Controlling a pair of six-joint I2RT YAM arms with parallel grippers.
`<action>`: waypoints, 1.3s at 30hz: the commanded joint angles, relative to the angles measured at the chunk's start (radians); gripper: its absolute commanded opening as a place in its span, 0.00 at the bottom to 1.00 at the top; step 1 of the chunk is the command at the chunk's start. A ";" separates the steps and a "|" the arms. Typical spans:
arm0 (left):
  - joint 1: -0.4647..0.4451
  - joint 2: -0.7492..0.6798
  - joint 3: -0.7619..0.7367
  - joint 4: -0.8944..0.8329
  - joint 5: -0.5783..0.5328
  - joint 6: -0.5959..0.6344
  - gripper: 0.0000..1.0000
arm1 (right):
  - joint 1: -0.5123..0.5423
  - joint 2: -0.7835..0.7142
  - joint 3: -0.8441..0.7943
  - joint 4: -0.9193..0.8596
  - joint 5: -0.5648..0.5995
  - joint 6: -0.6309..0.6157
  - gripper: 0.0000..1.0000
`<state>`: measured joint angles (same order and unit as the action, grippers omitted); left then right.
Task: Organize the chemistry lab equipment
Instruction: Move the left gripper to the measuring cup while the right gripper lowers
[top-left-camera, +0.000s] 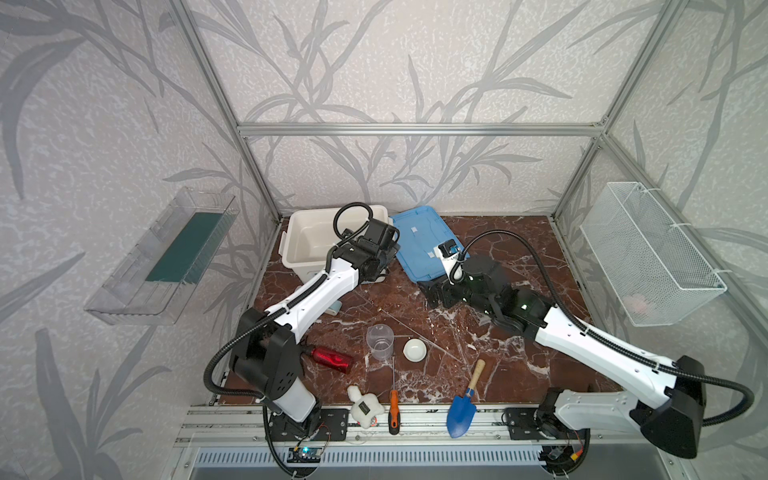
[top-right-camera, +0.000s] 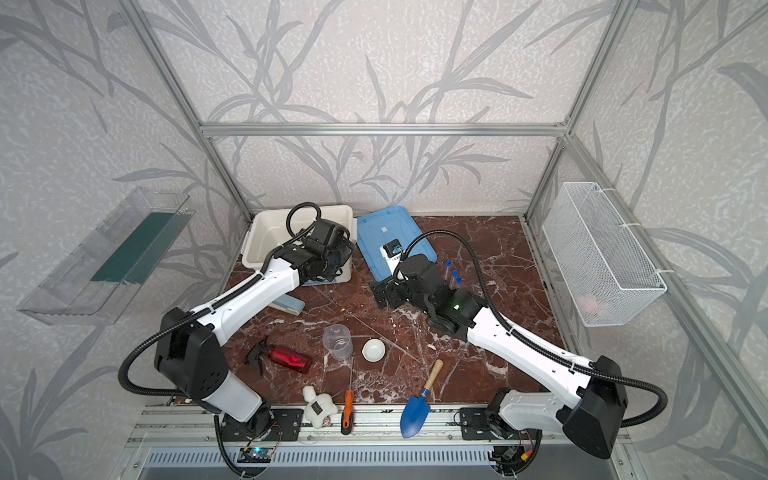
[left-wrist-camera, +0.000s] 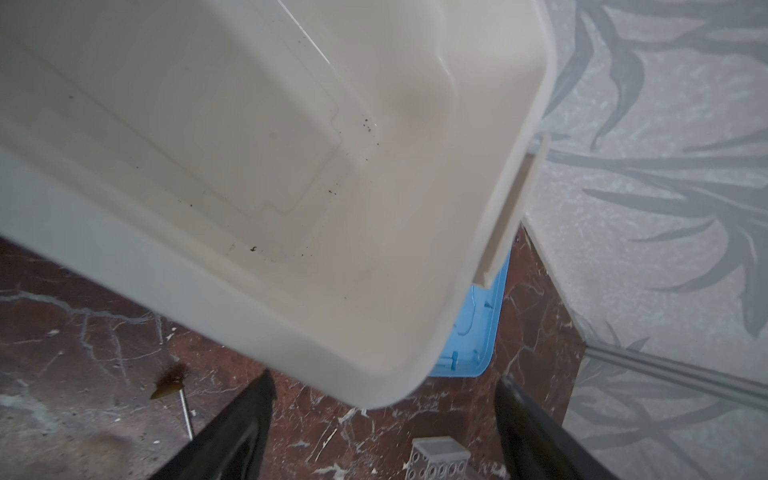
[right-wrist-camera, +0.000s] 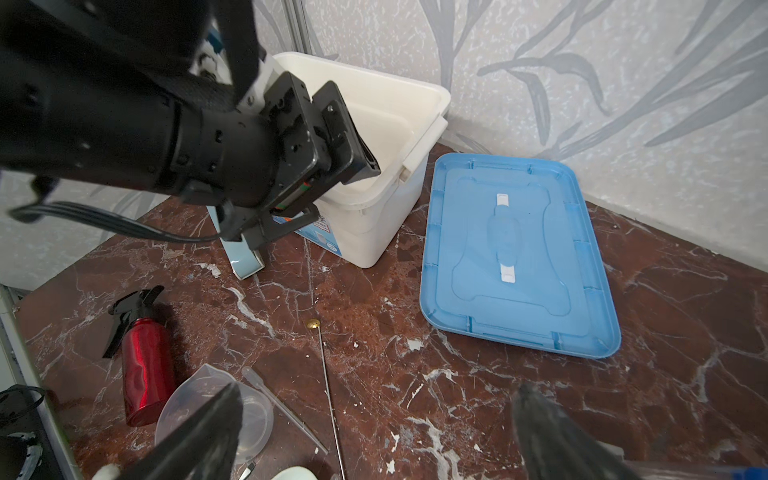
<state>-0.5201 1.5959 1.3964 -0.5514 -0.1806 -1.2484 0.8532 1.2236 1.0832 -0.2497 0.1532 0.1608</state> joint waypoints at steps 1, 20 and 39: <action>-0.018 -0.088 0.081 -0.153 0.027 0.264 0.87 | -0.001 -0.062 0.011 -0.103 0.025 0.005 0.99; -0.386 -0.415 -0.219 -0.529 -0.062 0.371 0.99 | -0.005 -0.247 -0.101 -0.312 -0.106 0.119 0.99; -0.439 -0.330 -0.534 -0.203 -0.147 0.208 0.99 | -0.005 -0.149 -0.105 -0.261 -0.163 0.108 0.99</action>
<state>-0.9775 1.2594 0.8894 -0.8360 -0.3126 -1.0256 0.8501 1.0634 0.9493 -0.5350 0.0048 0.2794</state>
